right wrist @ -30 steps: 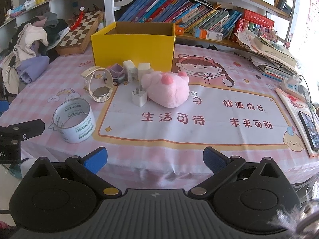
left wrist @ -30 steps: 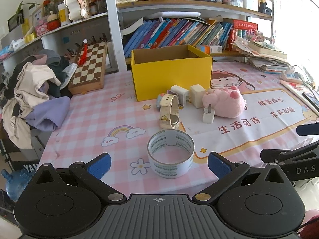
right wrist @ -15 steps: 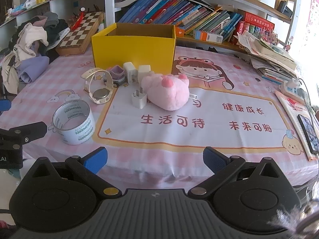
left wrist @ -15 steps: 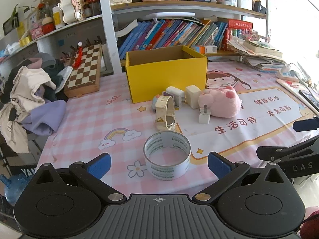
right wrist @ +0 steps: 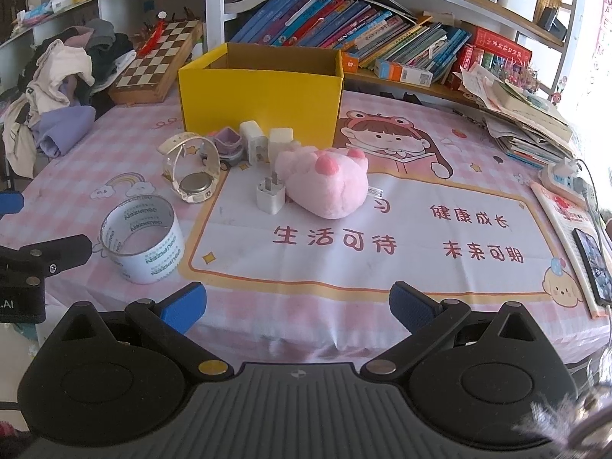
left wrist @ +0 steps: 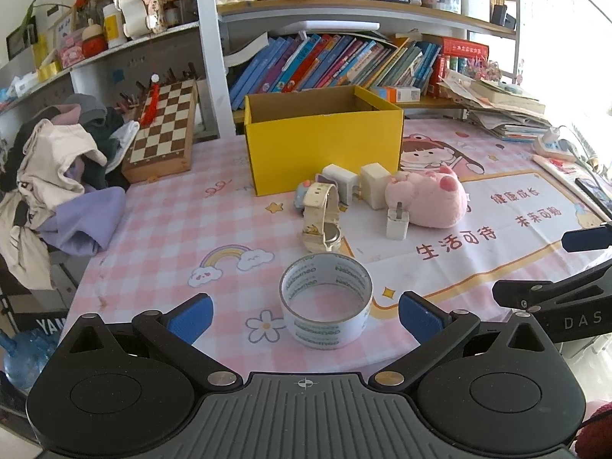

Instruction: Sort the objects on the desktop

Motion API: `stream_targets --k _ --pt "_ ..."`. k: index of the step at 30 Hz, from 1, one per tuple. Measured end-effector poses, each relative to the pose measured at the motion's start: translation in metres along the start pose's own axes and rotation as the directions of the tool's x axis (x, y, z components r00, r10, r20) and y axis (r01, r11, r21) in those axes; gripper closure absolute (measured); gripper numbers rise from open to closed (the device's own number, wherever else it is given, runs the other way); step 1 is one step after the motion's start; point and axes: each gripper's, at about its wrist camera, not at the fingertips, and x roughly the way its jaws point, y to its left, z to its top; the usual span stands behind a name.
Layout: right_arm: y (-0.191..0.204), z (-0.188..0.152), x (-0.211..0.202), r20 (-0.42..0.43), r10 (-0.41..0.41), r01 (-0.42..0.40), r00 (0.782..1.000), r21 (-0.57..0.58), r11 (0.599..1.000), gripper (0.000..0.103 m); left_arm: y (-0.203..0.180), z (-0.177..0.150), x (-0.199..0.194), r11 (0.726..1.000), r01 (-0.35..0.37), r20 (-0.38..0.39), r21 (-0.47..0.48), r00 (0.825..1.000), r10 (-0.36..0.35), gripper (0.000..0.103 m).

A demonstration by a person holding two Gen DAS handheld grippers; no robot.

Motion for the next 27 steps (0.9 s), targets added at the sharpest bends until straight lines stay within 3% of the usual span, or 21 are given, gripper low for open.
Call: stream_targets --k 16,27 --pt "-0.014 0.028 0.041 -0.044 0.035 -0.035 0.998 0.001 0.999 0.0 0.0 0.011 0.039 1.0 -0.017 -0.094 -0.017 0.995 0.015 0.0" --pt "-0.031 0.057 0.076 -0.065 0.012 -0.01 0.998 0.024 1.0 0.003 0.005 0.015 0.075 0.998 -0.032 -0.169 -0.053 0.985 0.022 0.0"
